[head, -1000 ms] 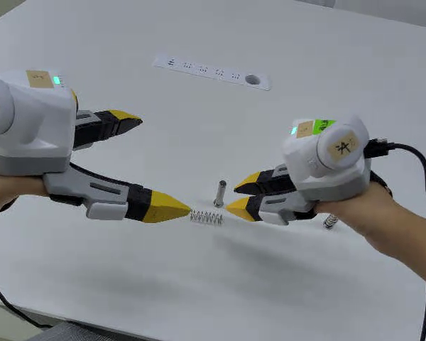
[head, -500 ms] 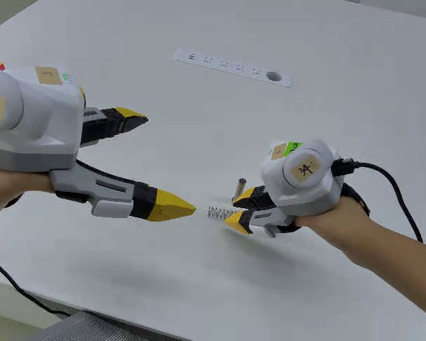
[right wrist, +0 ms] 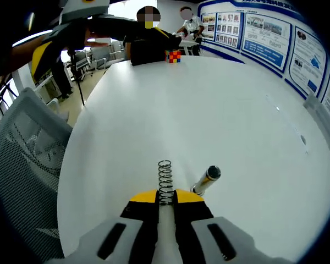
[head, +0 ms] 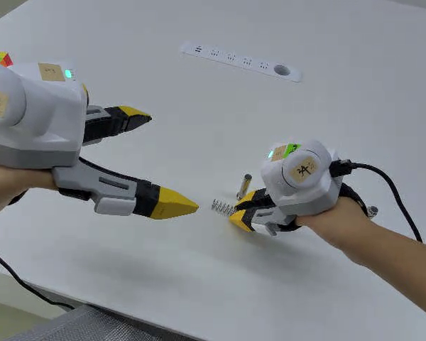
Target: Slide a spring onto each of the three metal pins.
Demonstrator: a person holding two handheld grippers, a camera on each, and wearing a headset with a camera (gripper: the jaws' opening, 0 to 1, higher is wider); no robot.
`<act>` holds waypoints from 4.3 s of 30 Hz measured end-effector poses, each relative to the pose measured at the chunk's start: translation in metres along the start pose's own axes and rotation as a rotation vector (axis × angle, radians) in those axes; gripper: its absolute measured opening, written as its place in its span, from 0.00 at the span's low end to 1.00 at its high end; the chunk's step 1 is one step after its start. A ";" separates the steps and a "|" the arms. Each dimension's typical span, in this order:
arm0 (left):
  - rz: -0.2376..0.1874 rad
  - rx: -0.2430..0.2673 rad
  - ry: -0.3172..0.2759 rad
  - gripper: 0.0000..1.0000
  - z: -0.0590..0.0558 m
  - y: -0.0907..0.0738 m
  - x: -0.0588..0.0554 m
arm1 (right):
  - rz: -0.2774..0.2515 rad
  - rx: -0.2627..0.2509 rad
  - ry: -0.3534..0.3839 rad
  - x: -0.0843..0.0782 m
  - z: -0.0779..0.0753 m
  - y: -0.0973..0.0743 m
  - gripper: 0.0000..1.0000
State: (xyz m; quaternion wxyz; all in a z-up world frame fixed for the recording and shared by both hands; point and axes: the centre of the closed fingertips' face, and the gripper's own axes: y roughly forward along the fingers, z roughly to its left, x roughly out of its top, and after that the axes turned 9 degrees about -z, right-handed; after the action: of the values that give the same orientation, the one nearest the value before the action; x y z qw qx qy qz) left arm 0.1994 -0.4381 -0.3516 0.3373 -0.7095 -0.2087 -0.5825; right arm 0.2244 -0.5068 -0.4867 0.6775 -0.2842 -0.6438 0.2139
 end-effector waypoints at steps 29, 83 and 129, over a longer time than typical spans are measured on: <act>-0.041 -0.155 0.053 0.67 -0.046 0.035 0.015 | -0.088 0.037 -0.181 0.072 0.026 -0.088 0.11; 0.044 -0.414 0.215 0.09 -0.100 0.049 0.008 | -0.090 0.148 -0.317 0.077 0.053 -0.119 0.14; 0.032 -0.430 0.219 0.10 -0.109 0.053 0.012 | -0.329 0.221 -0.135 0.117 0.069 -0.136 0.11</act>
State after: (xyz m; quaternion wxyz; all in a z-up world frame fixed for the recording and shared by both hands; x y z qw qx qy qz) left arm 0.1644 -0.5540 -0.3425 0.2082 -0.7008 -0.0308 -0.6816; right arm 0.1543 -0.5235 -0.3084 0.6855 -0.0841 -0.6982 0.1882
